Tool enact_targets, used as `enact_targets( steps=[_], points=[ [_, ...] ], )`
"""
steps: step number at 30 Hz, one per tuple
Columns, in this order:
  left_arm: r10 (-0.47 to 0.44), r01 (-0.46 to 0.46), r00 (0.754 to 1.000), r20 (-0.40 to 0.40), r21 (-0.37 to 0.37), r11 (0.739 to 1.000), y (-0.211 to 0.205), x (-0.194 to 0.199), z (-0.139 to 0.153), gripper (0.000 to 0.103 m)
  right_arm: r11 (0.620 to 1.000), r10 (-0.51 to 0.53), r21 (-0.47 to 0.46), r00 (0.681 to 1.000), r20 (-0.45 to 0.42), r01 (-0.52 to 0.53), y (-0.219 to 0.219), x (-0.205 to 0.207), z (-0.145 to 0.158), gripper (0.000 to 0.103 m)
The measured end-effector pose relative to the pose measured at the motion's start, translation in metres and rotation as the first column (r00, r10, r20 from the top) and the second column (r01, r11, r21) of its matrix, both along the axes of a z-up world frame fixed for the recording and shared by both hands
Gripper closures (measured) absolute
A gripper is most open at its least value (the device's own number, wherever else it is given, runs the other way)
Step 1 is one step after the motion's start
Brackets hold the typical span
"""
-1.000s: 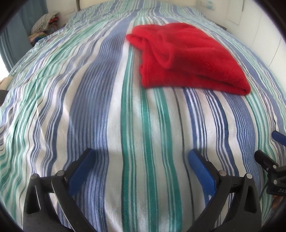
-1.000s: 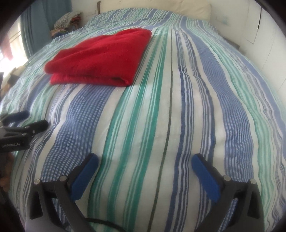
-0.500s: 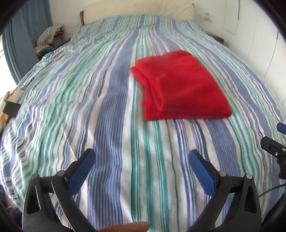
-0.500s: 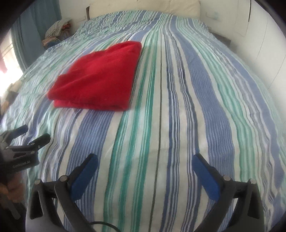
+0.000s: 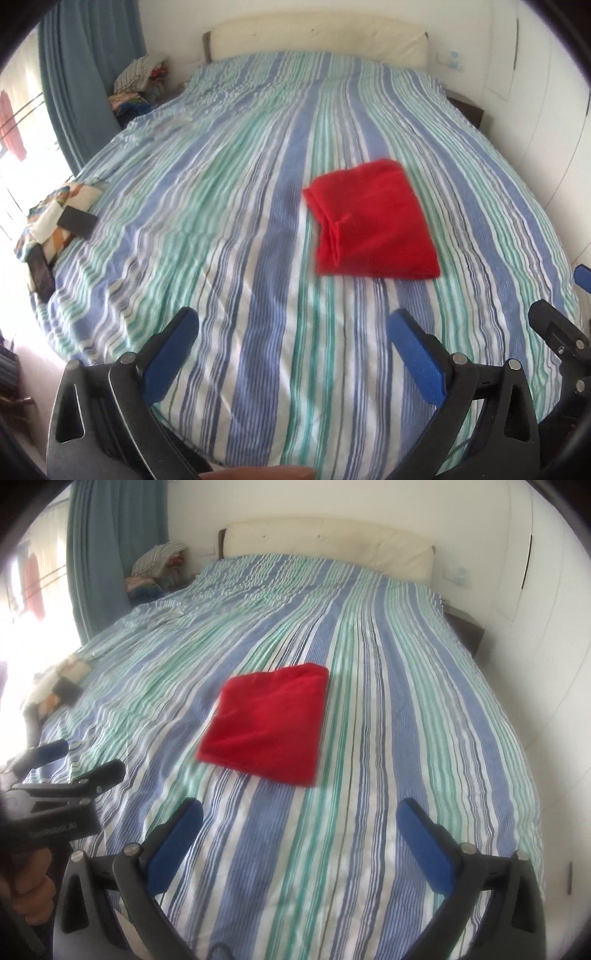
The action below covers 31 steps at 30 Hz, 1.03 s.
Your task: Fold small clothes
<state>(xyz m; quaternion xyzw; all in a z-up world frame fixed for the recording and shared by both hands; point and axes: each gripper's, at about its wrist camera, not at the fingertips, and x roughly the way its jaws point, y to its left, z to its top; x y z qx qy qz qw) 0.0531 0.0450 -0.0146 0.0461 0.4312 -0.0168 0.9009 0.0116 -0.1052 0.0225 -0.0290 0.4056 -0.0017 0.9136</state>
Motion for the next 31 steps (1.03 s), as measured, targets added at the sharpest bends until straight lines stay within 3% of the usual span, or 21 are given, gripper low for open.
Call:
enact_targets(
  steps=[9, 31],
  points=[
    [-0.065, 0.065, 0.998, 0.016, -0.006, 0.998, -0.009, -0.013, 0.018, 0.0, 1.0, -0.022, 0.008, 1.0, -0.009, 0.023, -0.005, -0.016, 0.014, 0.0],
    [-0.081, 0.081, 0.996, 0.046, -0.008, 0.997, -0.017, -0.016, 0.024, 0.001, 0.999, -0.05, -0.004, 0.999, -0.004, 0.05, -0.011, -0.019, 0.016, 0.0]
  ],
)
